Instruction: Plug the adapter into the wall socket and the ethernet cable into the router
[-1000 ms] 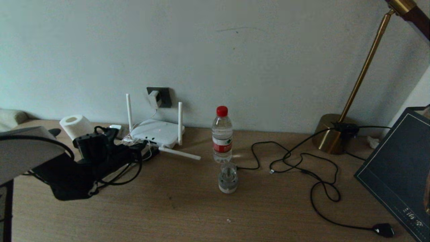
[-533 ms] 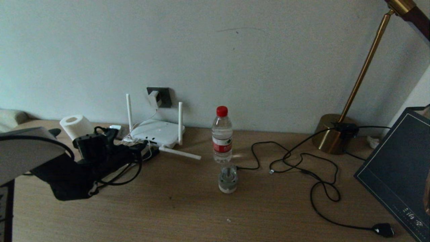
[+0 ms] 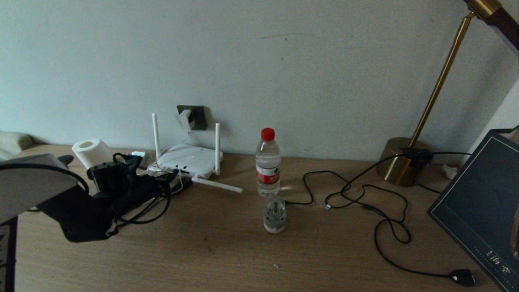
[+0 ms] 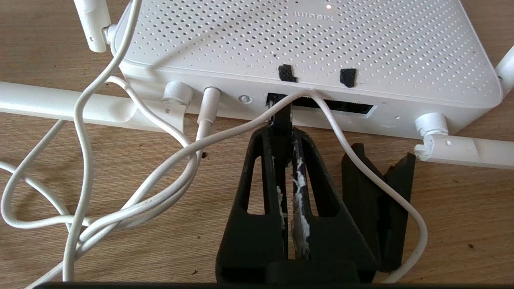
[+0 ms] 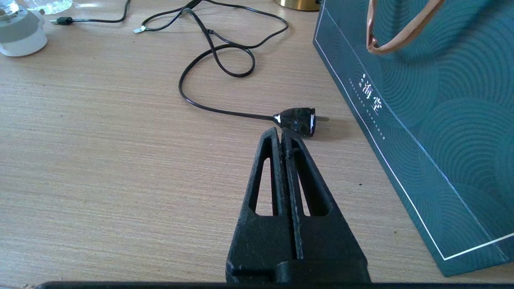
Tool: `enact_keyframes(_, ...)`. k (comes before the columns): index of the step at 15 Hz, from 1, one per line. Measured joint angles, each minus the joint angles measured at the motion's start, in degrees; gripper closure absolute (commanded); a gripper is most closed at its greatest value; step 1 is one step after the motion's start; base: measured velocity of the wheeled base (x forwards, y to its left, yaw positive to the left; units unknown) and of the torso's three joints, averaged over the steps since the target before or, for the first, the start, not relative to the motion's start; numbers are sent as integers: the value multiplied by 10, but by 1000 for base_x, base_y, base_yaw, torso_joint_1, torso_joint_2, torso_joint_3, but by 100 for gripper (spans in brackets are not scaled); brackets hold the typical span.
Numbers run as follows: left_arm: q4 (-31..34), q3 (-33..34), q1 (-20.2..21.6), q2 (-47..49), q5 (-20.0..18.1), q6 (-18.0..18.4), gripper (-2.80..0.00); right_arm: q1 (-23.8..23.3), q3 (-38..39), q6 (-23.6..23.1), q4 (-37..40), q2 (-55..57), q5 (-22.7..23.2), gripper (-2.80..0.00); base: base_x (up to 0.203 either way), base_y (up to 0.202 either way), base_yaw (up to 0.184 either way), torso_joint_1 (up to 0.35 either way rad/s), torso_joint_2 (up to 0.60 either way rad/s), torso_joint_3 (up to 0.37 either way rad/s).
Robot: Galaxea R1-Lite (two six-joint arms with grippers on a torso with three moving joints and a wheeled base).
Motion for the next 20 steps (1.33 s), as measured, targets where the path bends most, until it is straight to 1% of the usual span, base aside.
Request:
enact_keyframes(7,1,0,5,0,-10,7,0,0,0,0,0,0,0,0,0,0,0,0,0,0)
enact_keyframes(13,19,-3,5,-5,-11,7,0,0,0,0,0,0,0,0,0,0,0,0,0,0)
enact_keyframes(20,24,-13,5,-5,-11,7,0,0,0,0,0,0,0,0,0,0,0,0,0,0)
